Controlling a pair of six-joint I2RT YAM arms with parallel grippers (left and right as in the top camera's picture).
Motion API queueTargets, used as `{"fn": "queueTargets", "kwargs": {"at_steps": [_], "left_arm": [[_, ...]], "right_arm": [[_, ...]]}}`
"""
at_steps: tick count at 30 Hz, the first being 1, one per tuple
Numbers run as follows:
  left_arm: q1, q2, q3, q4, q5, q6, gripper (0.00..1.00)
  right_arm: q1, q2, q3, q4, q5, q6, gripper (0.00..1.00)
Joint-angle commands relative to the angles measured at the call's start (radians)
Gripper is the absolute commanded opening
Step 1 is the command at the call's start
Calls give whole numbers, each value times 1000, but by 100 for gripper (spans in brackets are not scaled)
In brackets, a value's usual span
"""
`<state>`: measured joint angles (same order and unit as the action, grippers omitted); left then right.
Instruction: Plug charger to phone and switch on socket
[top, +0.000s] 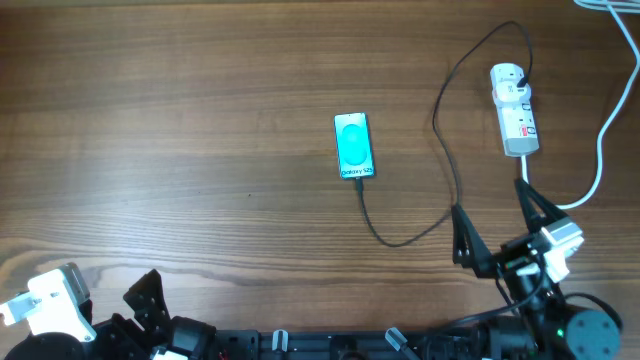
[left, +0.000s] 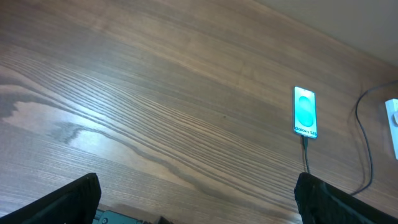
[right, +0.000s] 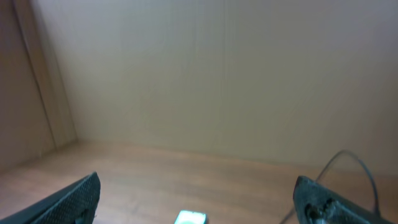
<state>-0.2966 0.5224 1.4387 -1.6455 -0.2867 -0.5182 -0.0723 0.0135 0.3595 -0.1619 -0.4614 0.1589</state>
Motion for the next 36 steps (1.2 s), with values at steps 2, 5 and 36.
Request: {"fn": "queueTargets", "kwargs": {"at_steps": [2,5,36], "left_arm": [[-4,-5,-1,3,2,-14,100],[-4,-5,-1,3,2,-14,100],[-4,-5,-1,3,2,-14,100]], "right_arm": [[9,-10,-149,126,21,-1,100],[9,-10,-232,225,22,-2,100],[8,-9,-354,188,126,25,100]]}}
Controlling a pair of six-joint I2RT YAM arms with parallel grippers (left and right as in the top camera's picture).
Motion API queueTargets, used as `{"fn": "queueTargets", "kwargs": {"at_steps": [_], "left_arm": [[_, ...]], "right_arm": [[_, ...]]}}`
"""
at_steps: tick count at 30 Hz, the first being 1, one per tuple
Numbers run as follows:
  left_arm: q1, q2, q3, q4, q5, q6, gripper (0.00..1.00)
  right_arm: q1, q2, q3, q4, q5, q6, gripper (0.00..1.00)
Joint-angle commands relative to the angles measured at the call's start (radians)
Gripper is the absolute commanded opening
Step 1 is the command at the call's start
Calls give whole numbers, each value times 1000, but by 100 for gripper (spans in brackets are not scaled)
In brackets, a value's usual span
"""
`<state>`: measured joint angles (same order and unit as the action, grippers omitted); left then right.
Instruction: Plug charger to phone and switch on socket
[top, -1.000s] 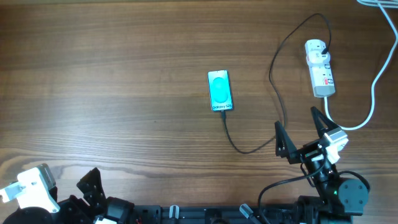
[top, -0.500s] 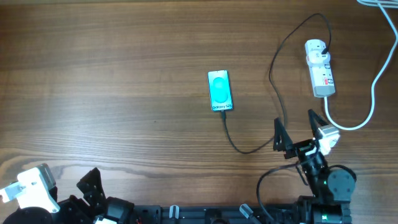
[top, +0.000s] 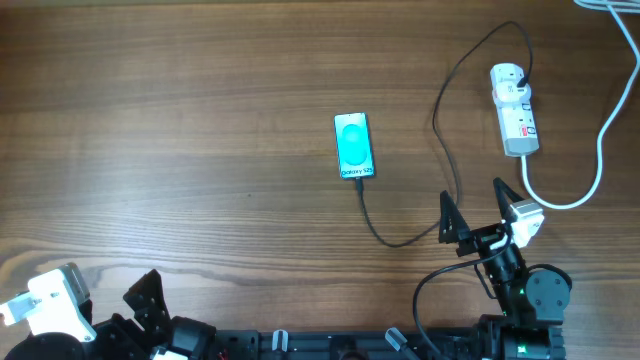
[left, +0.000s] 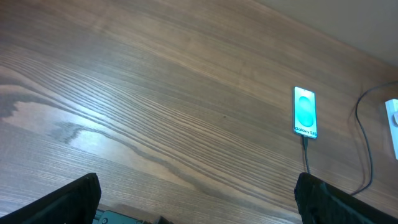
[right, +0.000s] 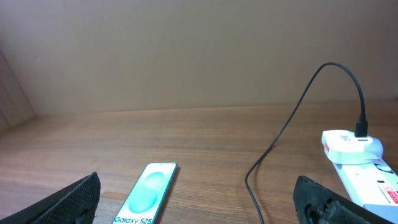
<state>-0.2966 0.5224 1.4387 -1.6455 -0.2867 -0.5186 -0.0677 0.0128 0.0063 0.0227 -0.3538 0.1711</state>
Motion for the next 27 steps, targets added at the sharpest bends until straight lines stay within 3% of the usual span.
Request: {"fn": "queueTargets", "kwargs": {"at_steps": [1,21,25,27], "left_arm": [[-4,-5,-1,3,2,-14,100],[-12,-8,-8,5,6,-14,100],[64,-80,-163,96,-8,-7,100],[129,-175,-298,220,18,-6,100]], "right_arm": [[3,-8,-1,3,18,13,100],[3,-8,-1,3,18,13,100],[3,-8,-1,3,18,12,100],[3,-8,-1,3,18,13,100]]}}
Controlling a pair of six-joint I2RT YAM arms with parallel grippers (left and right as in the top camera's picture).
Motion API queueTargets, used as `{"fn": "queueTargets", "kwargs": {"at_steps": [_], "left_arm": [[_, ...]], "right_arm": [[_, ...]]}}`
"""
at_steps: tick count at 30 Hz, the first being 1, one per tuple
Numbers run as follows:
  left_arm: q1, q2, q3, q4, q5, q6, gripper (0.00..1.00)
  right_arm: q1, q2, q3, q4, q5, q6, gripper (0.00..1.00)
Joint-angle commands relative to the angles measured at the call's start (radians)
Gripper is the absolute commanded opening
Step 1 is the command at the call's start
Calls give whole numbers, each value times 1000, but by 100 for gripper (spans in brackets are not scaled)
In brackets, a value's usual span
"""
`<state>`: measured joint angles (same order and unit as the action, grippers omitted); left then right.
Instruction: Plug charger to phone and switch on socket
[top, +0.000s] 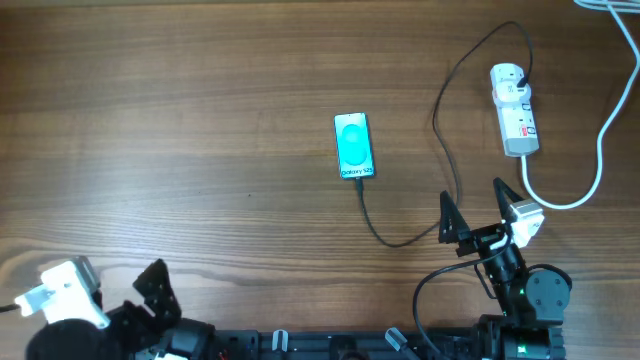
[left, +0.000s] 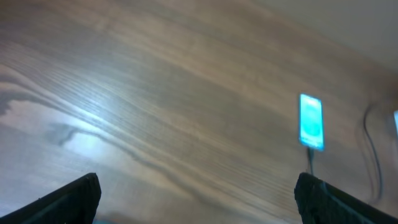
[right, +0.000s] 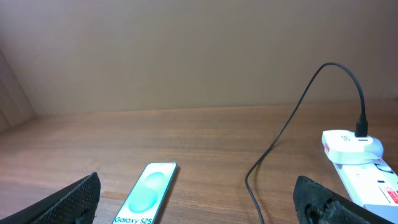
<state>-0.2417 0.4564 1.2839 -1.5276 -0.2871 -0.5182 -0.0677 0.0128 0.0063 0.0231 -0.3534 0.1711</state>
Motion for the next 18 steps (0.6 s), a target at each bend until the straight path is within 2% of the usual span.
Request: {"fn": "queueTargets", "kwargs": {"at_steps": [1,4,10,12,14,18], "left_arm": [[101,-148,-185,167,43,-2,100],[181,-267,-338,363,143,-3,100],[193,-359,-710,655,180,16,100],[211,-446,-858,731,246,16,100],[238,-451,-948,808,312,16,100],[242,-454,-1058,996,325,37,100]], "right_arm": [[3,-8,-1,3,18,12,100],[3,-8,-1,3,18,13,100],[3,-8,-1,3,18,13,100],[3,-8,-1,3,18,13,100],[3,-8,-1,3,18,12,100],[3,-8,-1,3,18,12,100]]}}
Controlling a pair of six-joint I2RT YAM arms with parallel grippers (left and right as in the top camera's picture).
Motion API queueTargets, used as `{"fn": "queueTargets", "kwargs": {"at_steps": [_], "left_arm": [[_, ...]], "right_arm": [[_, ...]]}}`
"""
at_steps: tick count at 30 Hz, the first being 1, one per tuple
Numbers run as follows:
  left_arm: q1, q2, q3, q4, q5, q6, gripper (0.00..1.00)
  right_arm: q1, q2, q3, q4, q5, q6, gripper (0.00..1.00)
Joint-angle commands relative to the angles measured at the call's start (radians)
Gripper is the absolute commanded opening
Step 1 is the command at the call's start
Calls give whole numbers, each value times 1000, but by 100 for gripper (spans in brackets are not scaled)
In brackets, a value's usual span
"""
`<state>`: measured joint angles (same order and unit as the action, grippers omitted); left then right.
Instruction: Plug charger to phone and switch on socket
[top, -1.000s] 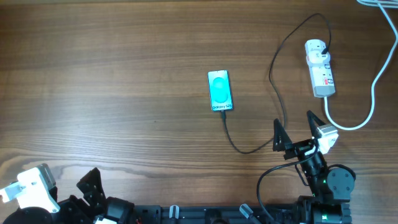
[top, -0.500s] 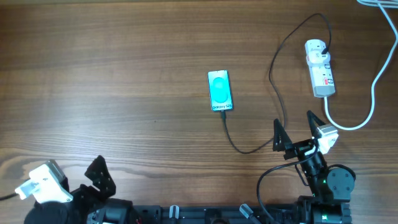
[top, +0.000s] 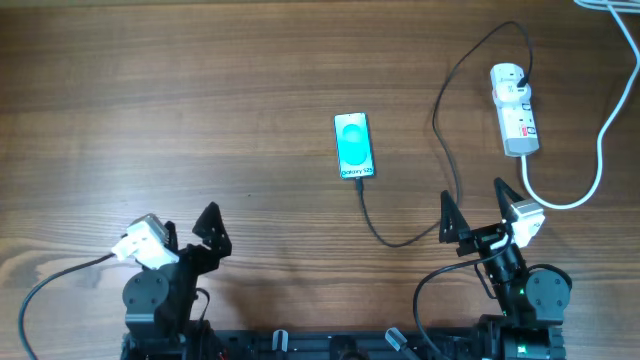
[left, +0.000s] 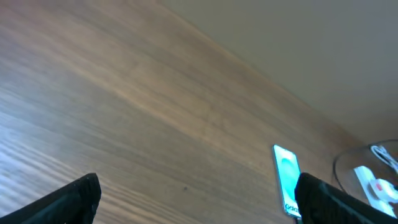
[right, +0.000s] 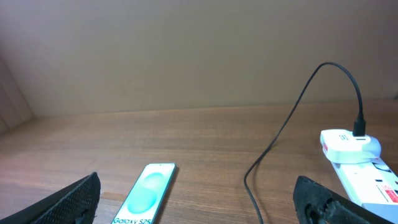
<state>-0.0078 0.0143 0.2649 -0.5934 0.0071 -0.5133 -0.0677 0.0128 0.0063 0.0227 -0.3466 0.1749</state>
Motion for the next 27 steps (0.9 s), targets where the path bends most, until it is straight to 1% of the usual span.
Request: {"fn": "queueTargets", "kwargs": {"at_steps": [1,3,6,8,9,12,14,17,25,27], "left_arm": [[8,-11,-53,95,37,56,100],[8,-11,-89,193,66,140,100],[7,-11,-178,314,78,155,100],[5,-11,-183,333,85,196,100],[5,-11,-189,352,71,197,100],[4,-11,-247,497,71,212,100],[4,-11,-250,500,62,219,100],[4,-11,-259,517,6,207,100],[3,-11,-259,516,26,249,100],[3,-11,-259,516,52,307,100]], "right_arm": [[3,-8,-1,3,11,9,100],[3,-8,-1,3,11,9,100],[3,-8,-1,3,11,9,100],[3,-8,-1,3,11,9,100],[3,-8,-1,3,11,9,100],[3,-8,-1,3,11,8,100],[3,-8,-1,3,11,8,100],[3,-8,-1,3,11,9,100],[3,-8,-1,3,11,8,100],[3,-8,-1,3,11,9,100]]}}
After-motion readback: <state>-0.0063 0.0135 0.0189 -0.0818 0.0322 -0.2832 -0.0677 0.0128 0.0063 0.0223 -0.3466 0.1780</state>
